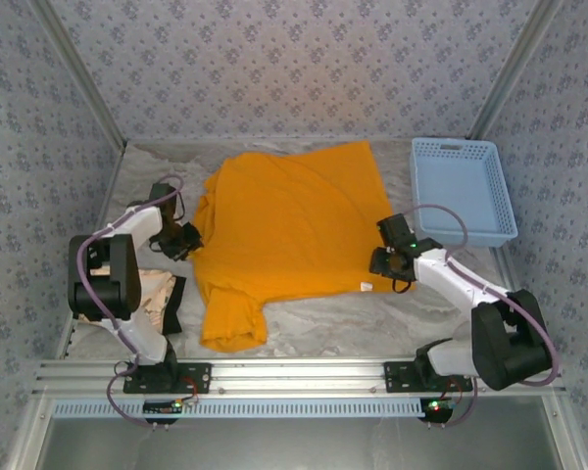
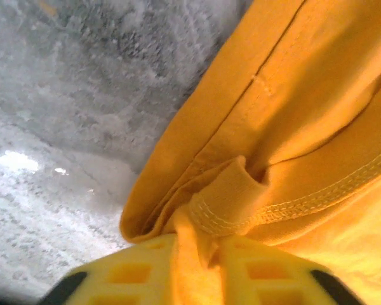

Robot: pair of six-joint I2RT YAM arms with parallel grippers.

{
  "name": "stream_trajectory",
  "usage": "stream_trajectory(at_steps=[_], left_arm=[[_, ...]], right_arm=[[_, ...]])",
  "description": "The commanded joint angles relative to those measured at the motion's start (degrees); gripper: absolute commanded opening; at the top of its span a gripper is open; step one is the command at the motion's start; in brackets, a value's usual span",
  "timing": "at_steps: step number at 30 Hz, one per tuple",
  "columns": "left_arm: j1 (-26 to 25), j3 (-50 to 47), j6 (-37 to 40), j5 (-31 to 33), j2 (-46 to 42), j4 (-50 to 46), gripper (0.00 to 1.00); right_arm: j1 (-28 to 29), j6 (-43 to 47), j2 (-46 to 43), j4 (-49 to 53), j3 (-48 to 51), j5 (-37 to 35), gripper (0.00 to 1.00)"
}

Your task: Fold the inside-out t-shirt

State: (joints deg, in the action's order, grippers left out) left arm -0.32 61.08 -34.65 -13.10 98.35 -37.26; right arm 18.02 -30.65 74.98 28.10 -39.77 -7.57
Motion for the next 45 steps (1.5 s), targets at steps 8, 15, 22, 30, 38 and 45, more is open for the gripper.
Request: stream_trajectory(at_steps=[8, 15, 22, 30, 38, 45], left_arm=[[-8.1, 17.2, -1.9, -0.7, 11.9, 1.2, 0.34], [-8.3, 31.1, -1.5, 6.8, 25.1, -2.9, 0.30], [-10.3, 55.7, 4.2, 2.7, 41.5, -8.6, 0.30], [-20.5, 80.9, 9.6, -5.6, 56.0, -13.1, 0.38], [-20.1, 70.3, 9.9, 0.6, 40.7, -11.7, 0.54], [-18.9, 36.7, 0.6, 6.3, 19.0, -1.0, 0.51]], right_arm=[[-1.8, 1.5, 2.9, -2.9, 4.5, 5.7, 0.27], [7.3, -8.5, 1.4, 8.0, 5.2, 3.7, 0.17], [26.1, -18.7, 0.2, 6.6, 5.1, 10.8, 0.16], [28.7, -9.9, 1.0, 14.1, -10.3, 6.5, 0.39], [7.4, 6.7, 11.2, 1.1, -15.5, 10.9, 0.47], [0.9, 8.8, 26.0, 0.2, -21.9, 9.0, 0.45]])
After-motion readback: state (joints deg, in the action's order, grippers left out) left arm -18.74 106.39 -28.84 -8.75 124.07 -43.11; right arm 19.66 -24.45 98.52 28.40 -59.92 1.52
